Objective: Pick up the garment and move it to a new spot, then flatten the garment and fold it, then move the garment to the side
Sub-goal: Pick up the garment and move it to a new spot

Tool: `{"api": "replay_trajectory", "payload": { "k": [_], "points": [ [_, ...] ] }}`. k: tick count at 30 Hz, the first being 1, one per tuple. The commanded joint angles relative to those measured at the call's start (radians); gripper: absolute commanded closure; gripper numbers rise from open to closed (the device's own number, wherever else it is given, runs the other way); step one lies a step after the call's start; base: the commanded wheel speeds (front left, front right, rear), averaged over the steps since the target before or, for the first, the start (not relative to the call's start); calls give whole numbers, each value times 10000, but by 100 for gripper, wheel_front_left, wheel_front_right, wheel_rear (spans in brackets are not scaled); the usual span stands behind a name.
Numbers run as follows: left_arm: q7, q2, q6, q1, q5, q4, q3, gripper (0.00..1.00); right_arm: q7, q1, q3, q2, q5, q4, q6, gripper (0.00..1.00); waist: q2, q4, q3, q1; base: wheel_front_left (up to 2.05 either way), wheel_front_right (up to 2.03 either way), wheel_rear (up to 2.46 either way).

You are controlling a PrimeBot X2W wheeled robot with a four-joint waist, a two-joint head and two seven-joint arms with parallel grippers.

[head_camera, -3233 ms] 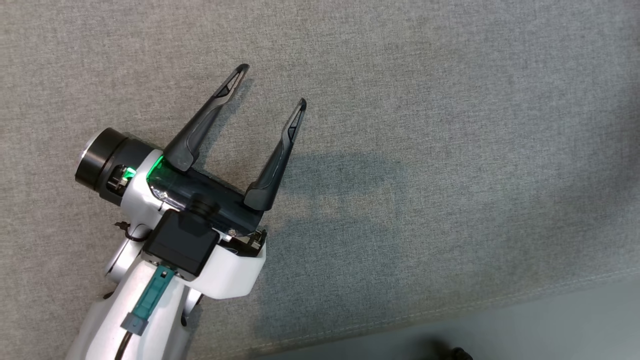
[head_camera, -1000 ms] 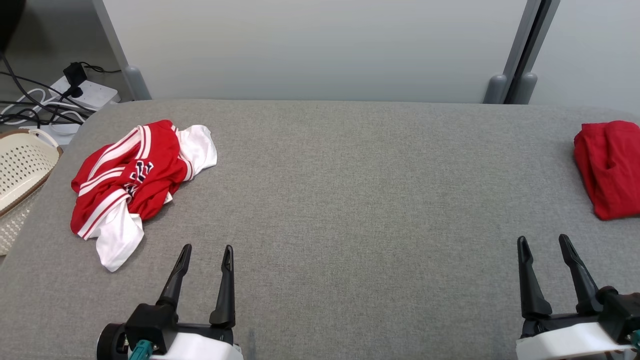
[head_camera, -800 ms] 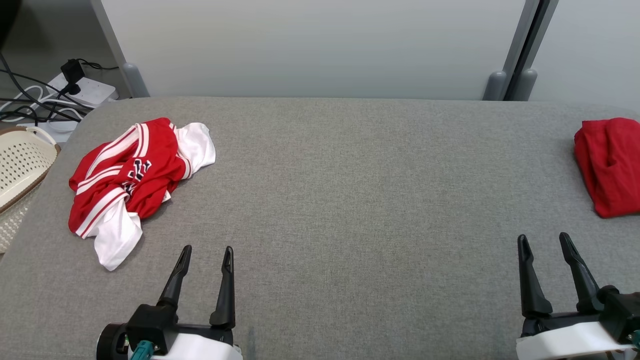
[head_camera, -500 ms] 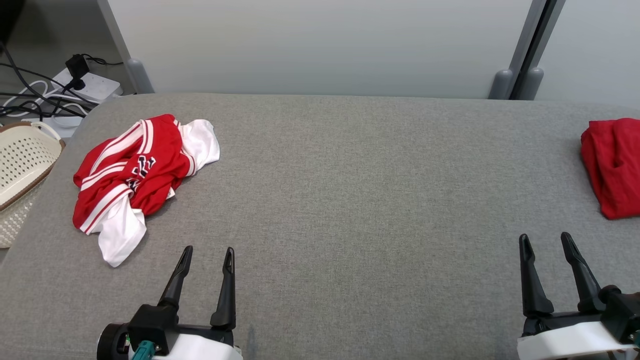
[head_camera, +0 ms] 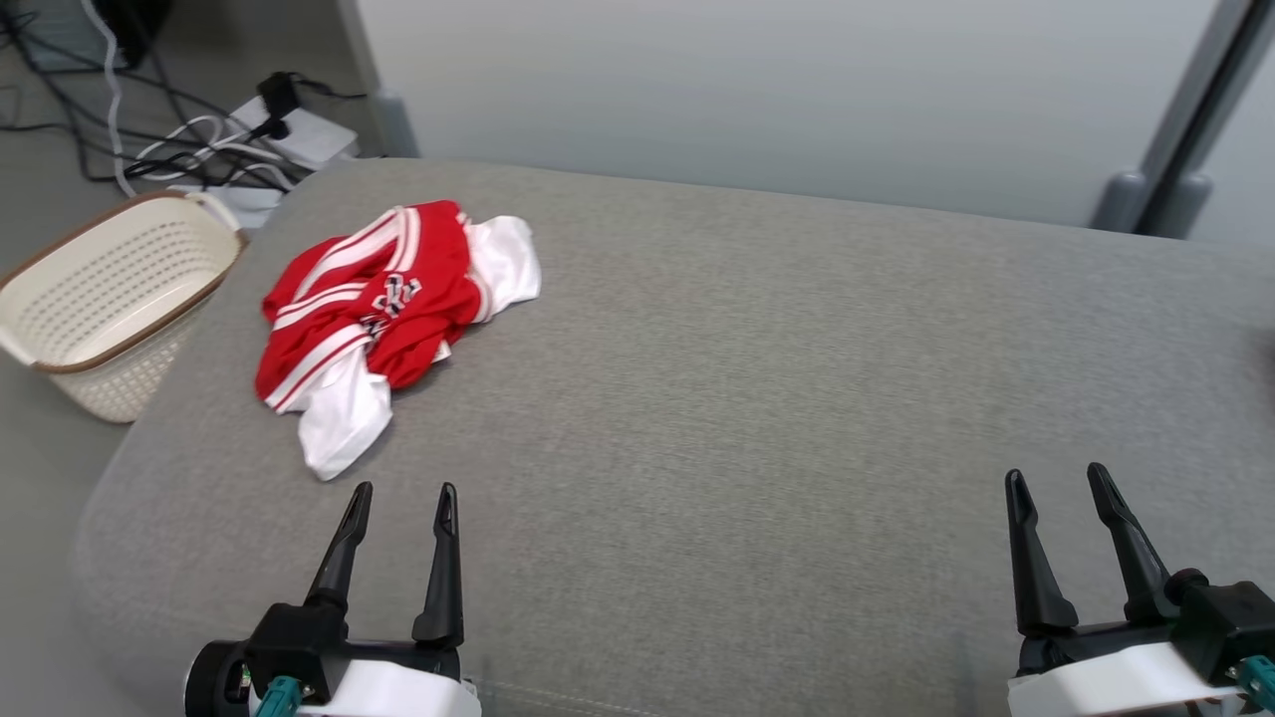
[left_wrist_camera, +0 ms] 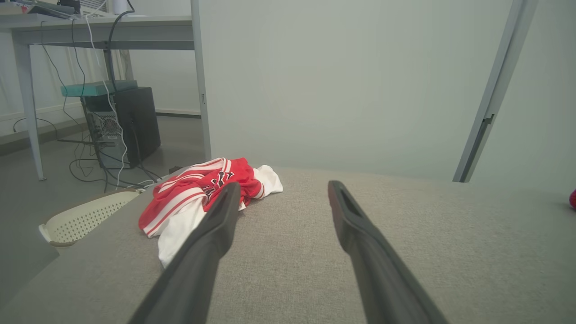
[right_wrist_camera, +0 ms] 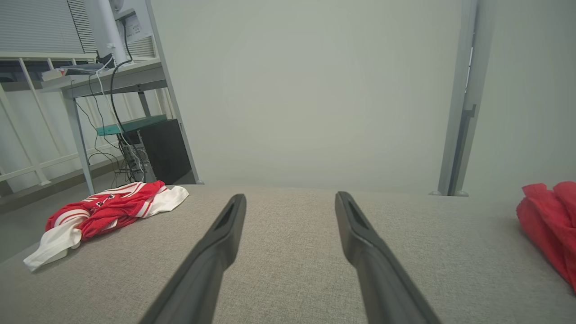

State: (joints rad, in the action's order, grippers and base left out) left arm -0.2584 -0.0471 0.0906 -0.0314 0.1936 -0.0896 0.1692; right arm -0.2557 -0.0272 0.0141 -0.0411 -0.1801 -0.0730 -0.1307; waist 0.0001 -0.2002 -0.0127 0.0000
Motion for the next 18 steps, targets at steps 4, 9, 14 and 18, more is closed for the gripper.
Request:
{"api": "replay_trajectory", "payload": {
  "k": [4, 9, 14, 18],
  "points": [
    [-34, -32, 174, 470, 232, 458, -353, 0, -61, 230, 367, -92, -46, 392, 0, 0, -1, -988, -229, 0, 0, 0, 0],
    [-34, -32, 318, 541, 432, 547, -251, 0, -61, 272, 422, -172, -47, 432, 0, 0, -1, -1731, -475, 0, 0, 0, 0],
    [-34, -32, 465, 557, 568, 572, -134, 0, -61, 331, 431, -276, -33, 429, 0, 0, -1, -2183, -619, 0, 0, 0, 0],
    [-34, -32, 543, 581, 791, 567, -82, 0, -61, 371, 429, -365, -14, 439, 0, 0, -1, -2435, -747, 0, 0, 0, 0]
  ]
}}
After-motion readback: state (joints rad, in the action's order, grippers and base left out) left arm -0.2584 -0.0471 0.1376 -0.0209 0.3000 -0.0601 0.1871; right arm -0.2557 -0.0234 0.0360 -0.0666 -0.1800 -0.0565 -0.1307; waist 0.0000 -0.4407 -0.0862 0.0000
